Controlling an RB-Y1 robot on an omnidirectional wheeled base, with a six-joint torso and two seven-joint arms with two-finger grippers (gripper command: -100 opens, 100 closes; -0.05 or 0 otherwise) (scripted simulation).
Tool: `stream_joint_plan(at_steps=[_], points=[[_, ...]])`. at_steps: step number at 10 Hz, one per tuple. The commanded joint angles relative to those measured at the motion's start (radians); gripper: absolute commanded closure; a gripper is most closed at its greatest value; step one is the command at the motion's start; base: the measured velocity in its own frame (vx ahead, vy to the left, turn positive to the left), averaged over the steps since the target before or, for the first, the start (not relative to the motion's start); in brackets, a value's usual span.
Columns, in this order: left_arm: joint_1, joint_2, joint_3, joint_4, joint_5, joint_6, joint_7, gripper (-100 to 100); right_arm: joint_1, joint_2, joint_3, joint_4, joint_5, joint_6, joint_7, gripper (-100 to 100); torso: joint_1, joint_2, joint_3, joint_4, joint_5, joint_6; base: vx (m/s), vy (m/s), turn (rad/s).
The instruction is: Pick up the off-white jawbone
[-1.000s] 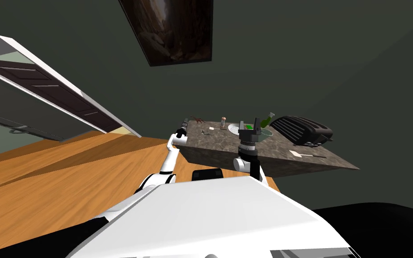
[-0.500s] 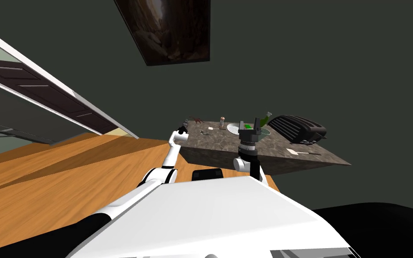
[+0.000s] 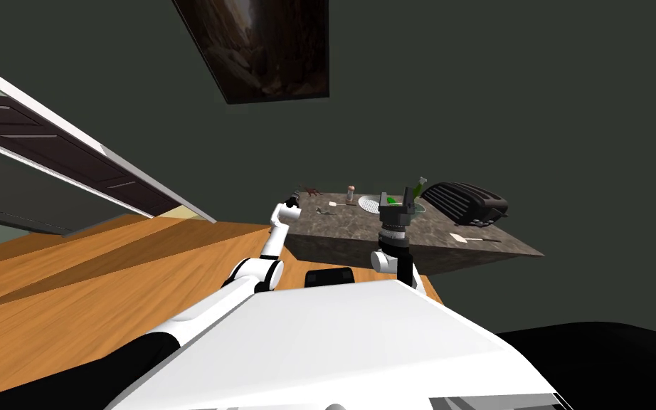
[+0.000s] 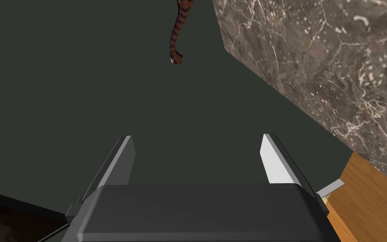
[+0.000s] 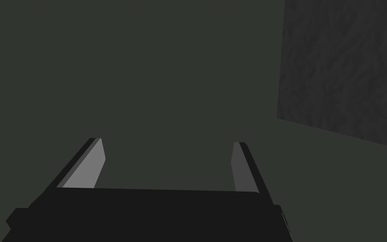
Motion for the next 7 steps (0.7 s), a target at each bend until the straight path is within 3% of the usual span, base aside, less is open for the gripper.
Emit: stream_joint_plan(at_steps=[1,2,3,4,5,6,7], points=[[-0.045,0.000,0.006,0.050,0.000,0.050,0.001,-100,0.000,0.000,0.000,0.000,0.000,0.000,0.000,0,0.000,0.000,0.000,0.000,0.000,0.000,-0.004,-0.014,-0.062],[-0.045,0.000,0.006,0.050,0.000,0.073,0.001,-100,0.000,0.000,0.000,0.000,0.000,0.000,0.000,0,-0.001,0.000,0.000,0.000,0.000,0.000,-0.003,-0.013,-0.058],[-0.088,-0.001,0.012,0.097,-0.001,0.101,0.004,-100,0.000,0.000,0.000,0.000,0.000,0.000,0.000,0,-0.001,0.000,0.000,0.000,0.000,0.000,-0.007,-0.020,-0.099],[-0.088,-0.001,0.012,0.103,-0.001,0.128,0.004,-100,0.000,0.000,0.000,0.000,0.000,0.000,0.000,0,-0.001,0.000,0.000,0.000,0.000,0.001,-0.005,-0.019,-0.041],[-0.130,-0.001,0.019,0.145,-0.001,0.157,0.007,-100,0.000,0.000,0.000,0.000,0.000,0.000,0.000,0,-0.001,0.000,0.000,0.000,0.000,0.000,-0.003,-0.028,-0.080],[-0.130,-0.001,0.019,0.154,-0.001,0.189,0.007,-100,0.000,0.000,0.000,0.000,0.000,0.000,0.000,0,-0.002,0.000,0.000,0.000,0.000,0.000,-0.002,-0.026,-0.041],[-0.169,-0.001,0.026,0.191,0.000,0.218,0.012,-100,0.000,0.000,0.000,0.000,0.000,0.000,0.000,0,-0.002,0.000,0.000,0.000,0.000,0.000,-0.001,-0.039,-0.075]])
